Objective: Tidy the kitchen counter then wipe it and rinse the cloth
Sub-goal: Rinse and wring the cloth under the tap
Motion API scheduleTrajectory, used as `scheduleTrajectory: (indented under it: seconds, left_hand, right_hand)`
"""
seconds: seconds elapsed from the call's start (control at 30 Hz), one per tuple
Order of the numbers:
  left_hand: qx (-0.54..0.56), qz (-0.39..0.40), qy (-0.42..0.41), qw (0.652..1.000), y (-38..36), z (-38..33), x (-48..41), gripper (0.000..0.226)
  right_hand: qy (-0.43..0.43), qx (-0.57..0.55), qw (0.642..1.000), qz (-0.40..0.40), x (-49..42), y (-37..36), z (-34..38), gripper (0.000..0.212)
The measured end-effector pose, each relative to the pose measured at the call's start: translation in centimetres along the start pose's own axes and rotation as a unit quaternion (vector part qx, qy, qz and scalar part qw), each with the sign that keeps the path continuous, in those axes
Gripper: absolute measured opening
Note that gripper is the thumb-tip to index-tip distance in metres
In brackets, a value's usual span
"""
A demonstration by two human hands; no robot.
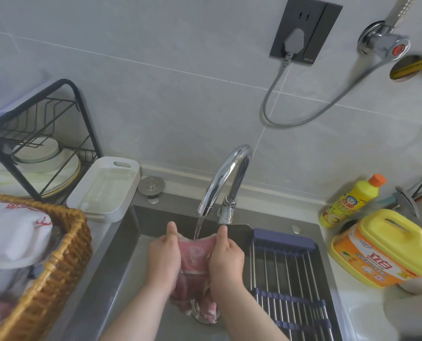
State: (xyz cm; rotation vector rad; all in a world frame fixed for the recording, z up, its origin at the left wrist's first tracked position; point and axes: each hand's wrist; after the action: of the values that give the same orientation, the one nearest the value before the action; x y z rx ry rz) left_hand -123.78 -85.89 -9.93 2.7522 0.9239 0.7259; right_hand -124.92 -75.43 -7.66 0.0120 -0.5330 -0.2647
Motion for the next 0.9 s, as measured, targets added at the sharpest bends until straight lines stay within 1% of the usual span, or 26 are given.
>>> scheduleTrajectory:
  seconds: [0.07, 0.13, 0.17, 0.23, 0.3, 0.37, 0.43, 0.47, 0.5, 0.53, 0.6, 0.67, 0.7, 0.77, 0.8, 0.83, 0.9]
  left_hand:
    - [0.054, 0.034, 0.032, 0.997, 0.1, 0.0, 0.2, 0.064]
    - [0.051, 0.053, 0.03, 0.997, 0.4, 0.0, 0.5, 0.057]
    - [0.056, 0.042, 0.035, 0.997, 0.6, 0.0, 0.4, 0.052]
    - [0.095, 0.02, 0.081, 0.992, 0.9, -0.1, 0.0, 0.041]
    - [0.136, 0.037, 0.122, 0.982, 1.2, -0.1, -0.6, 0.035]
    - [0.183, 0.078, 0.124, 0.972, 1.4, -0.3, -0.3, 0.028]
    - [0.237, 0.151, 0.127, 0.951, 1.6, -0.6, 0.2, 0.018]
    - [0.245, 0.195, 0.118, 0.942, 1.6, -0.6, 0.5, 0.016]
    - [0.233, 0.228, 0.103, 0.94, 1.5, -0.4, 0.6, 0.019]
    - [0.204, 0.242, 0.077, 0.946, 1.3, -0.1, 0.7, 0.022]
    - [0.127, 0.209, 0.027, 0.969, 0.8, 0.3, 1.0, 0.018]
    - [0.065, 0.149, -0.021, 0.987, 0.3, 0.2, 1.6, 0.01]
    - [0.039, 0.119, -0.039, 0.991, 0.1, 0.1, 1.8, 0.013]
    - [-0.017, 0.065, -0.078, 0.995, 0.0, -0.2, 2.1, 0.034]
    - [-0.037, 0.044, -0.096, 0.994, 0.1, -0.5, 2.3, 0.039]
    - [-0.048, 0.033, -0.107, 0.993, 0.3, -0.7, 2.4, 0.041]
    - [-0.059, 0.033, -0.125, 0.99, 0.6, -0.9, 2.4, 0.038]
  right_hand:
    - [-0.04, -0.04, 0.998, 0.026, -0.1, -0.1, 0.0, 0.05]
    - [-0.061, -0.074, 0.993, 0.068, -0.2, 0.0, -0.3, 0.043]
    - [-0.056, -0.08, 0.991, 0.088, -0.3, 0.1, -0.4, 0.036]
    - [-0.042, -0.075, 0.989, 0.119, -0.2, 0.3, -0.7, 0.026]
    - [-0.035, -0.079, 0.987, 0.134, -0.1, 0.4, -0.9, 0.017]
    - [-0.043, -0.091, 0.987, 0.125, -0.3, 0.6, -1.0, 0.013]
    - [-0.07, -0.124, 0.985, 0.102, -0.9, 1.4, -0.9, 0.013]
    - [-0.086, -0.144, 0.982, 0.088, -1.2, 1.9, -0.8, 0.013]
    - [-0.099, -0.16, 0.979, 0.076, -1.7, 2.5, -0.8, 0.013]
    - [-0.11, -0.166, 0.977, 0.07, -2.0, 3.1, -0.8, 0.013]
    - [-0.121, -0.166, 0.977, 0.062, -2.3, 3.8, -0.8, 0.014]
    - [-0.122, -0.158, 0.978, 0.064, -2.1, 4.1, -1.2, 0.014]
    - [-0.122, -0.152, 0.978, 0.069, -2.0, 4.1, -1.4, 0.013]
    - [-0.118, -0.141, 0.98, 0.08, -1.6, 4.0, -1.9, 0.012]
    - [-0.114, -0.136, 0.98, 0.087, -1.5, 3.9, -2.1, 0.013]
    - [-0.111, -0.131, 0.981, 0.09, -1.5, 3.8, -2.3, 0.014]
    - [-0.108, -0.13, 0.981, 0.094, -1.5, 3.6, -2.4, 0.015]
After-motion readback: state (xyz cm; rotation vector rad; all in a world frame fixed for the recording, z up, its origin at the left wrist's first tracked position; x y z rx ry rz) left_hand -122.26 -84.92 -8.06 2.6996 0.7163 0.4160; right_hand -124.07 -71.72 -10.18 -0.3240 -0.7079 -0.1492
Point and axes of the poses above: each hand's wrist, its own x-axis away from the middle knuckle, its own y-axis out of the back of the hand, z = x × y, and after that the axes turned 4 degrees about -x, right-handed
